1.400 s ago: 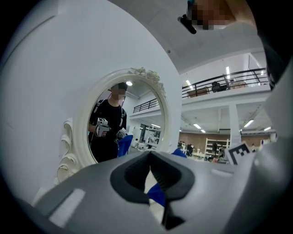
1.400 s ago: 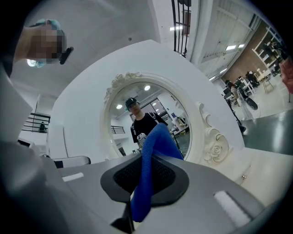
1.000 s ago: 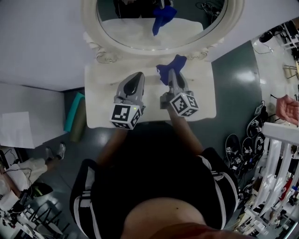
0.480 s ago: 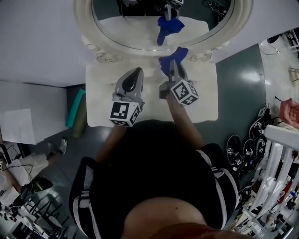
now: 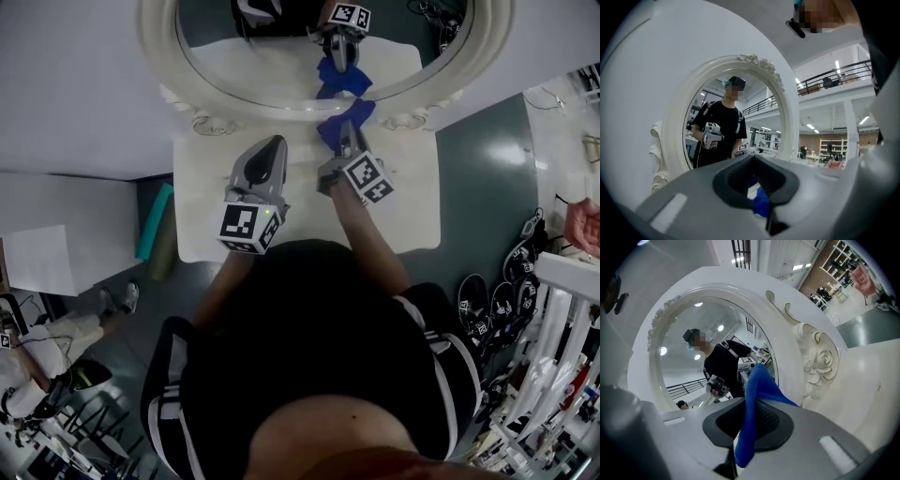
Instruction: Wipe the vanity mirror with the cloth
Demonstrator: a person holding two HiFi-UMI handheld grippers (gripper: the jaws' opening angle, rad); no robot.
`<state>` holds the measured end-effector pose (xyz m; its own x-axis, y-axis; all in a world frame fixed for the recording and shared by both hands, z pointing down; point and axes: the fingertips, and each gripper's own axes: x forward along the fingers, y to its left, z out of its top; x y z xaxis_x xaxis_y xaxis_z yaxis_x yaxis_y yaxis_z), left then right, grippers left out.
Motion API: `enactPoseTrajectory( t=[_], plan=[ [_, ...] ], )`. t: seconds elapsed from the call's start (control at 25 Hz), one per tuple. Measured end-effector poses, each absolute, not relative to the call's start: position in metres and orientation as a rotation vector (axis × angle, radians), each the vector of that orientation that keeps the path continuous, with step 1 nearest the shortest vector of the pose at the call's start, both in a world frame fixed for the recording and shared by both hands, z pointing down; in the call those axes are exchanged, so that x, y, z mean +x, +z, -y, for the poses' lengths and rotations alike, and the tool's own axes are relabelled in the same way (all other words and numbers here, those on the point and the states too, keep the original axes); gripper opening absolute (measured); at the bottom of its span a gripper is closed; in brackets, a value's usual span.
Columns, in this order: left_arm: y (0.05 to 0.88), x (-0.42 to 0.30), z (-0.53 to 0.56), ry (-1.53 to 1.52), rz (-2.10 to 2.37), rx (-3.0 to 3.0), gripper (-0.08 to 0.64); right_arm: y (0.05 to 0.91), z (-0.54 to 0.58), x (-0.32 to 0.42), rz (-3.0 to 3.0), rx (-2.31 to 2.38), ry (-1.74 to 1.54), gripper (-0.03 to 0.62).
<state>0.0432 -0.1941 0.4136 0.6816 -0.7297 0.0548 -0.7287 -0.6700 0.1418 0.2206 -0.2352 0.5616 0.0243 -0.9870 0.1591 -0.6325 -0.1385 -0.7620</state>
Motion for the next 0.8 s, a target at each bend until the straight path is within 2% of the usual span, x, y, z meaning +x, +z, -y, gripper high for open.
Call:
enactPoseTrajectory(
  t=[0.24, 0.8],
  plan=[
    [0.428, 0.047, 0.199, 0.011, 1.205, 2.717, 0.008, 0.585, 0.249, 0.234, -1.595, -1.825, -0.976, 0.035],
    [0.427, 0.036, 0.226, 0.022, 1.244, 2.677, 0.008, 0.576, 0.285, 0.255, -1.547, -1.858, -0.928, 0.035]
  ],
)
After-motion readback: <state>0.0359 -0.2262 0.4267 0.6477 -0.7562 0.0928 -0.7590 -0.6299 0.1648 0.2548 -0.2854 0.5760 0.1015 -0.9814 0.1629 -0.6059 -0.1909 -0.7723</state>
